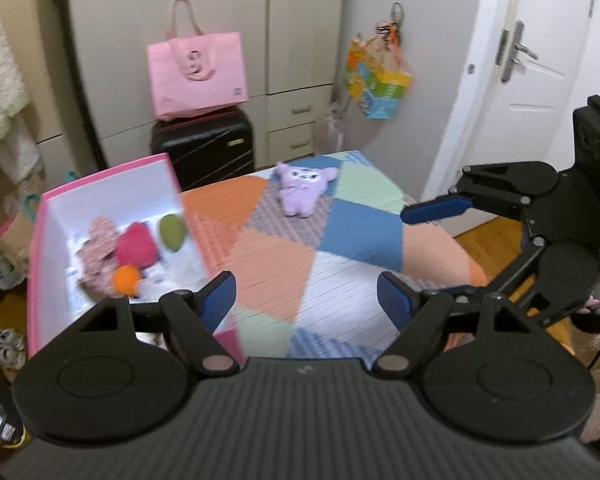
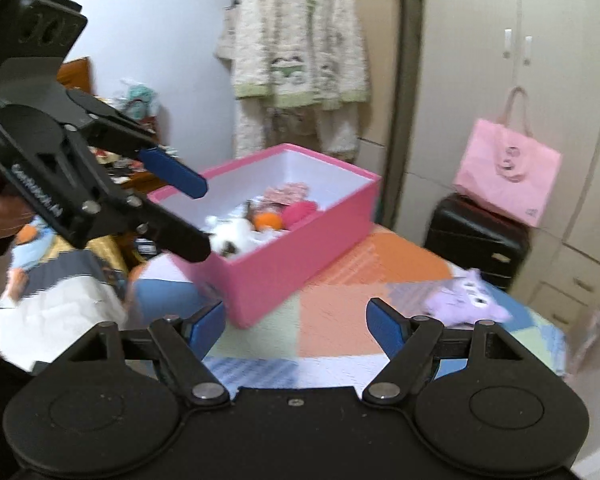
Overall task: Organize soft objects
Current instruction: 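Move both grippers back toward the lavender plush on the bed, then grasp the lavender plush with the left gripper while the right clamps it too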
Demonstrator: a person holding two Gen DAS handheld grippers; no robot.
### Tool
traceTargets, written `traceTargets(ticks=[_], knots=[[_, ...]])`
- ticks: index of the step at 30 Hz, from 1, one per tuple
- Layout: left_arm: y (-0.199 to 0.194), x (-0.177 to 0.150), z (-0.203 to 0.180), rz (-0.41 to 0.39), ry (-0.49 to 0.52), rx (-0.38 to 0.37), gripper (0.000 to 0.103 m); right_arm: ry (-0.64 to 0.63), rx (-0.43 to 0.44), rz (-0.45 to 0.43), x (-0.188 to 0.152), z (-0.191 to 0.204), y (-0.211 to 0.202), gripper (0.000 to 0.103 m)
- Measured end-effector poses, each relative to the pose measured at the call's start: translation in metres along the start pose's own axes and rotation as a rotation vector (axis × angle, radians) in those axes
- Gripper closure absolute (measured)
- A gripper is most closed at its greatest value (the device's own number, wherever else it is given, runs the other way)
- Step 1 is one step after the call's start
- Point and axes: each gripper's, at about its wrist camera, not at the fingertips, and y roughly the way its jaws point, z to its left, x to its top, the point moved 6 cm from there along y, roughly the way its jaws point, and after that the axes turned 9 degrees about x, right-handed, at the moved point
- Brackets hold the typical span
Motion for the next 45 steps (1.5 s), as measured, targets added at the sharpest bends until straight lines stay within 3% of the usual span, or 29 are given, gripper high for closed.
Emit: traceTargets(ticks=[4, 8, 11, 17, 20, 26, 28, 30, 36, 40, 45], knots=[[0.024, 0.010, -0.017, 0.009, 0.004, -0.026, 0.026, 0.005, -0.052, -0.019, -0.008, -0.019, -0.005, 0.021], [0.056, 0.017, -0.031, -0.045, 0.000, -0.050, 0.026, -0.016, -0.128, -0.050, -0.018, -0.037, -0.001, 0.021], [0.082, 0.022, -0.035, -0.088, -0.018, -0.018, 0.026, 0.013, -0.145, -0.085, -0.026, -0.052, 0.010, 0.021], [0.132, 0.036, -0.038, -0.144, -0.038, 0.074, 0.026, 0.091, -0.130, -0.067, -0.044, -0.087, 0.045, 0.021], [0.164, 0.036, -0.038, -0.115, -0.062, 0.097, 0.026, 0.091, -0.154, -0.056, -0.050, -0.109, 0.061, 0.017], [0.222, 0.041, -0.031, -0.059, -0.192, 0.073, 0.028, 0.143, -0.160, -0.004, -0.060, -0.156, 0.092, 0.016], [0.241, 0.044, -0.029, -0.038, -0.208, 0.116, 0.028, 0.166, -0.145, 0.024, -0.061, -0.170, 0.104, 0.016], [0.257, 0.045, -0.028, -0.023, -0.223, 0.131, 0.028, 0.165, -0.088, 0.105, -0.064, -0.180, 0.118, 0.017], [0.295, 0.049, -0.023, 0.039, -0.309, 0.089, 0.029, 0.179, -0.071, 0.096, -0.064, -0.199, 0.137, 0.016], [0.312, 0.050, -0.009, 0.069, -0.452, 0.026, 0.029, 0.183, -0.052, 0.122, -0.067, -0.208, 0.150, 0.016], [0.310, 0.052, -0.012, 0.060, -0.458, -0.044, 0.032, 0.194, -0.027, 0.077, -0.065, -0.215, 0.150, 0.016]])
